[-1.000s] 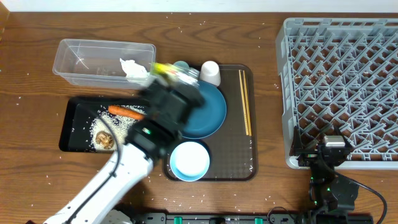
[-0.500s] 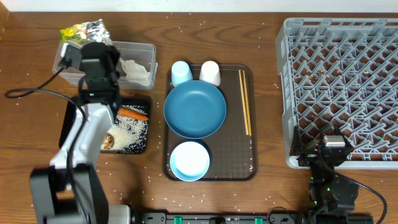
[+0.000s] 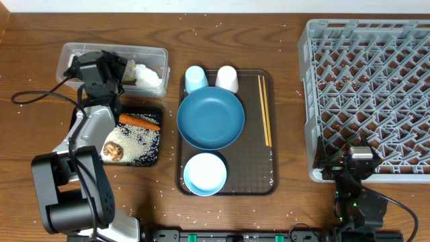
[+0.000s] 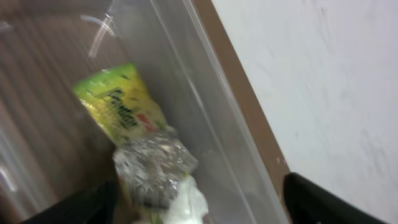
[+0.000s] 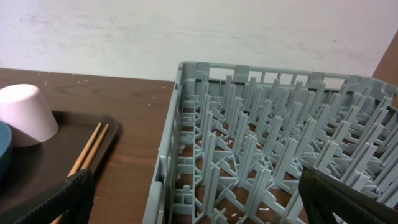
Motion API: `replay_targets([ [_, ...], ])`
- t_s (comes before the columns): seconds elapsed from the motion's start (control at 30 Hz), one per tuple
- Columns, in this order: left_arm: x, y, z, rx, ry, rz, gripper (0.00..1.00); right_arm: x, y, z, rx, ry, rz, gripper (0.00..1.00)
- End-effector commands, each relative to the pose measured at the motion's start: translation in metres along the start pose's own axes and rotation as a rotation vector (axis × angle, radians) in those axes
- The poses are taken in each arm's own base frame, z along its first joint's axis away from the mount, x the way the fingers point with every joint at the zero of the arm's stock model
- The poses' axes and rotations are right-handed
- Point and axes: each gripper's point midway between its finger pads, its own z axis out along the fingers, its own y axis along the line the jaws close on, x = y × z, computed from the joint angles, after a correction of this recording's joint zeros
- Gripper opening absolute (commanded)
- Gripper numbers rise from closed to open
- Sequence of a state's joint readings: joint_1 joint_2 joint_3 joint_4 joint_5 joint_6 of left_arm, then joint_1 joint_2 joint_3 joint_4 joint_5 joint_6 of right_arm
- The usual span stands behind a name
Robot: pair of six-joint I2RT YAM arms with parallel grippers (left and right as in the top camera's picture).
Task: Sort waste into correct bins and load items into the dishwasher rack
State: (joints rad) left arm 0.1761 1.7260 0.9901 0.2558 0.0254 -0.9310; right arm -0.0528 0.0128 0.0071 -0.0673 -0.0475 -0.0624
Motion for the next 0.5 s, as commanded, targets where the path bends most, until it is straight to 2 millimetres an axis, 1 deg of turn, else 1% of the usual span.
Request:
replay_targets([
  [0.0,0.014,-0.022,-0.012,0.103,0.108,0.014,0.88,0.001,0.002,0.000,-0.004,0.004,0.001,0.99],
  [0.07,0.018,-0.040,-0.024,0.174,0.154,0.018,0.88,0.001,0.002,0.000,-0.004,0.004,0.001,0.99],
  [0.13,0.023,-0.065,-0.047,0.274,0.221,0.029,0.90,0.001,0.002,0.000,-0.004,0.004,0.001,0.99],
  [0.17,0.027,-0.075,-0.059,0.317,0.258,0.035,1.00,0.001,0.002,0.000,-0.004,0.004,0.001,0.99],
  [0.2,0.031,-0.085,-0.073,0.360,0.298,0.044,0.98,0.001,0.002,0.000,-0.004,0.004,0.001,0.99],
  [0.27,0.036,-0.101,-0.103,0.429,0.361,0.059,0.98,0.001,0.002,0.000,-0.004,0.004,0.001,0.99],
  [0.33,0.039,-0.108,-0.129,0.456,0.398,0.064,0.98,0.001,0.002,0.000,-0.004,0.004,0.001,0.99],
  [0.37,0.040,-0.108,-0.142,0.452,0.408,0.062,0.98,0.001,0.002,0.000,-0.004,0.004,0.001,0.99],
  [0.47,0.045,-0.098,-0.176,0.409,0.435,0.080,0.98,0.001,0.002,0.000,-0.004,0.004,0.001,0.99],
])
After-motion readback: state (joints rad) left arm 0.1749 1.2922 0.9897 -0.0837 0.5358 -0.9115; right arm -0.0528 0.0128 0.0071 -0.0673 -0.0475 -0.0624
